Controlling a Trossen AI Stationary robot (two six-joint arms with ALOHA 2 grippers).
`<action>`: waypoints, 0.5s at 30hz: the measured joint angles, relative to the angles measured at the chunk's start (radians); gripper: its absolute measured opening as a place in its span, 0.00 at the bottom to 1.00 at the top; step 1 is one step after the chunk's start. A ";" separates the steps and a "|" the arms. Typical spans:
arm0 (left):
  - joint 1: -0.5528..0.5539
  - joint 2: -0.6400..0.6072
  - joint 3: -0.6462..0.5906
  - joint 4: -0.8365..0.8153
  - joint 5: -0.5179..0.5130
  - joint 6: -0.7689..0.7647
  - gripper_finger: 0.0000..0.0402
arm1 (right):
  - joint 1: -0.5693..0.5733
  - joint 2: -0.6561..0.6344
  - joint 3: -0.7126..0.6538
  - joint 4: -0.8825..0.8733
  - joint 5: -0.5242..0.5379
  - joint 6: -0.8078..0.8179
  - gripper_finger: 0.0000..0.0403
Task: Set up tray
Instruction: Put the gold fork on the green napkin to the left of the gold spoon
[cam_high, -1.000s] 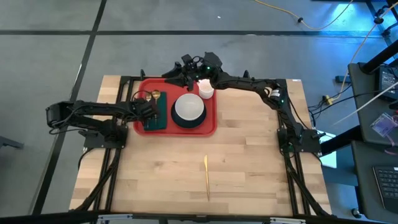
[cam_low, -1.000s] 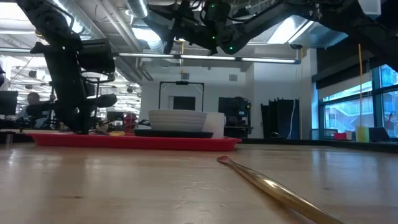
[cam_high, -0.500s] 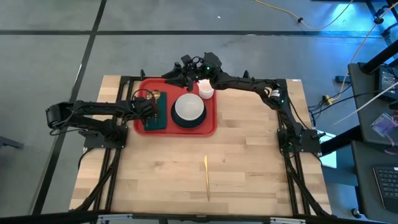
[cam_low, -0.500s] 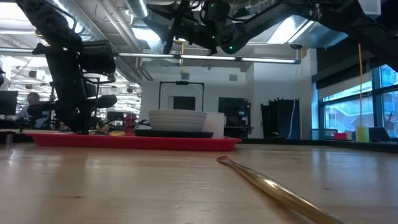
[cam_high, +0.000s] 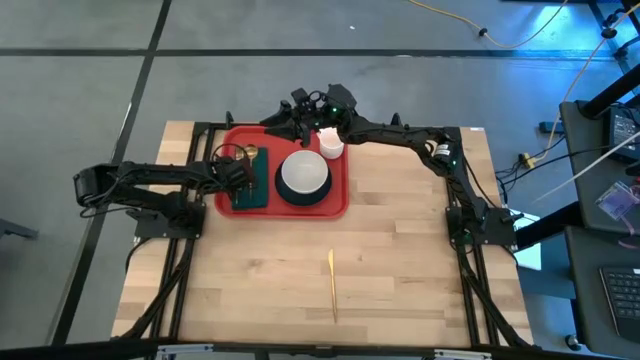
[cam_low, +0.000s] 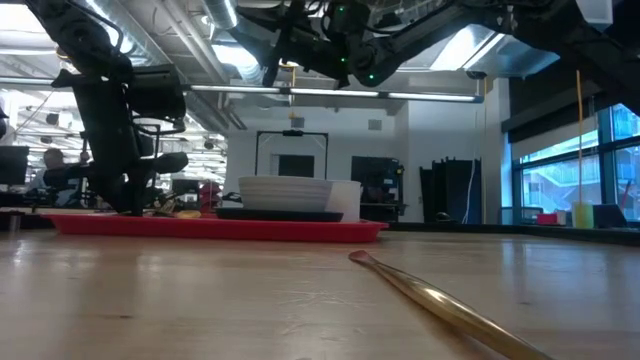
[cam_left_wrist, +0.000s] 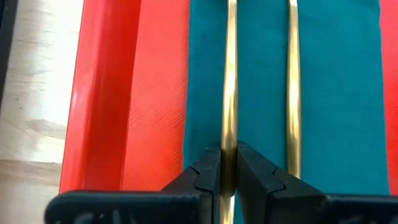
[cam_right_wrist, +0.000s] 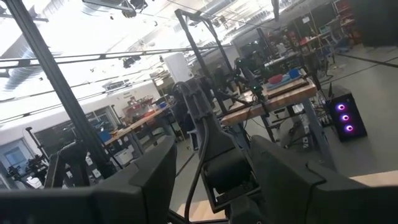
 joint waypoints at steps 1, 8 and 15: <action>0.000 0.000 0.000 0.000 0.000 0.000 0.08 | 0.000 0.000 0.000 0.000 -0.002 0.000 0.51; 0.000 0.000 0.000 0.000 -0.002 0.000 0.09 | 0.000 0.000 0.000 -0.005 -0.025 0.004 0.51; 0.000 0.000 0.000 0.000 -0.005 0.007 0.09 | 0.000 0.001 0.000 -0.006 -0.038 0.002 0.51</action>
